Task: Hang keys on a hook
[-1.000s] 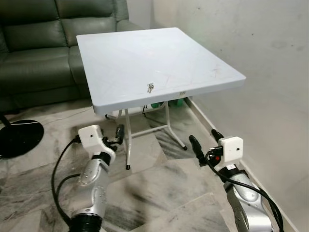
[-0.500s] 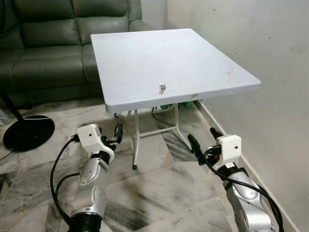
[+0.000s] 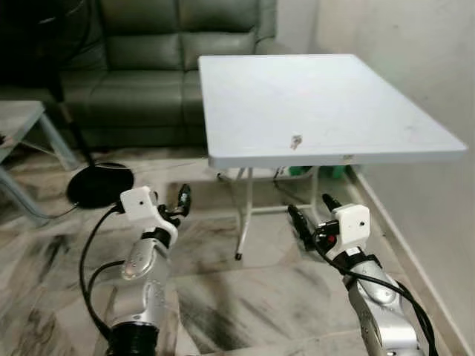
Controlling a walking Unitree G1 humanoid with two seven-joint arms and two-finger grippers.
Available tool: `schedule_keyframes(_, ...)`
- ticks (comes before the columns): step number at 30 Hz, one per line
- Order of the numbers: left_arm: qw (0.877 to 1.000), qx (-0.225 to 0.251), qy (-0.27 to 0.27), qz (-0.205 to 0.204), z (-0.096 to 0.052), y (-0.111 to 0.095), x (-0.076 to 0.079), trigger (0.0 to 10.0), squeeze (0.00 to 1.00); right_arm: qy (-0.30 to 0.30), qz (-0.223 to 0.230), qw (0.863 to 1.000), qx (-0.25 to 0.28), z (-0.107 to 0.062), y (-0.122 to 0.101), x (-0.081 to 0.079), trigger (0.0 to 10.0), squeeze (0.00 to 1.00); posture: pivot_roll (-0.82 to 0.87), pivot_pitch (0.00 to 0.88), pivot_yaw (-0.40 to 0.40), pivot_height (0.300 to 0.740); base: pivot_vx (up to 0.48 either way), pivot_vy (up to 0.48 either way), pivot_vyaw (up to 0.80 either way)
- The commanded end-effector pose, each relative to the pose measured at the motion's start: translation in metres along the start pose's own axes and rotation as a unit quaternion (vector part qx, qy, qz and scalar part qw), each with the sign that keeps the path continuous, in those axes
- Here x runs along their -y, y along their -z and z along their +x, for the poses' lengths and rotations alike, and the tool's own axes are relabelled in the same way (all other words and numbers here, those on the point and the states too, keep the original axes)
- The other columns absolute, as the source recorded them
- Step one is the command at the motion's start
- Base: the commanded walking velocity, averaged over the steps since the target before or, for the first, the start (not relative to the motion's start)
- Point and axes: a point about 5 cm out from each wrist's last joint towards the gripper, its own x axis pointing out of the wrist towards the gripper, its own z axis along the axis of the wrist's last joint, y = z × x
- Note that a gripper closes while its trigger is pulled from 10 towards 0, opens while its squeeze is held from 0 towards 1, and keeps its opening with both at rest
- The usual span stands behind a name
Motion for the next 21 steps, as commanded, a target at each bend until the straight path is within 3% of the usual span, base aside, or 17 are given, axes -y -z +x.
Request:
schedule_keyframes(1, 1.0, -0.005, -0.011, -0.001, 0.0006, -0.0011, -0.0064, 10.0, 0.0, 0.003, 0.003, 1.0, 0.005, 0.0029, -0.0032, -0.001, 10.0, 0.0, 0.01, 0.0, -0.046, 0.74, 0.0, 0.0, 0.8)
schedule_keyframes(3, 1.0, -0.01, -0.005, -0.006, 0.001, -0.0001, -0.0056, 10.0, 0.0, 0.006, 0.014, 1.0, 0.008, 0.0029, -0.0031, -0.0007, 10.0, 0.0, 0.01, 0.0, -0.046, 0.74, 0.0, 0.0, 0.8)
schedule_keyframes(21, 1.0, -0.007, 0.018, 0.016, 0.0012, -0.0007, -0.003, 10.0, 0.0, 0.023, 0.024, 0.999, 0.013, 0.0057, -0.0046, 0.001, 10.0, 0.0, 0.01, 0.0, -0.049, 0.74, 0.0, 0.0, 0.0)
